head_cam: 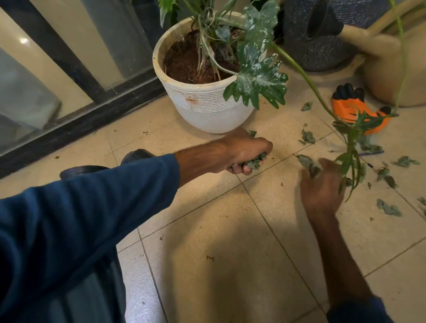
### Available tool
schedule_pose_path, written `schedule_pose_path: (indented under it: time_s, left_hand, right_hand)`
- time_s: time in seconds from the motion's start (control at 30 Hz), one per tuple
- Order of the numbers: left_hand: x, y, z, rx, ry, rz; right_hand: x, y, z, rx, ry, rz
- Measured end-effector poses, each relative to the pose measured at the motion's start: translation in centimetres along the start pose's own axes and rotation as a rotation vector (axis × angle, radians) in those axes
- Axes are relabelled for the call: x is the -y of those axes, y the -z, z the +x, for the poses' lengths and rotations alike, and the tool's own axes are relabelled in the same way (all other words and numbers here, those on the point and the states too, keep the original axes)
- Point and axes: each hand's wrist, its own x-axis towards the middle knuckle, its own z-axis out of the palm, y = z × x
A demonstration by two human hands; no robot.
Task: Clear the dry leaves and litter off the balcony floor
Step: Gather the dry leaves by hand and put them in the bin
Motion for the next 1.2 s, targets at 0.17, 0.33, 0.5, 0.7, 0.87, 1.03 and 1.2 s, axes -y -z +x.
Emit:
schedule_pose_path:
  time_s: [0.17,0.33,0.5,0.7,0.87,1.03,1.2]
  left_hand:
    - [0.4,0.4,-0.4,0.011,-0.001,0.067]
    - [0.6,0.6,-0.6,0.027,0.000,0.095]
    - [0.6,0.6,-0.8,0.047,0.000,0.121]
    - [0.4,0.3,-0.9,0.062,0.007,0.134]
    - [0.5,0.3,-0.7,0.077,0.009,0.144]
    - [0.4,0.2,-0.6,0.074,0.010,0.160]
    - [0.3,-0.1,-0.6,0.086,0.008,0.163]
  right_hand:
    - [-0.3,-1.0,3.0,0.036,0.051,-0.076]
    - [-2.7,-0.8,1.1,0.042,0.036,-0.010]
    - [-3.5,0.1,-1.2,-0.057,0.144,0.069]
    - [-3.0,1.5,-2.2,-0.076,0.172,0.112]
    - [-3.7,1.8,-3.0,-0.017,0.146,0.017]
    - [-5.1,2.6,-3.6,-0.002,0.064,0.123]
    - [-3.4,3.7,-3.0,0.061,0.095,0.280]
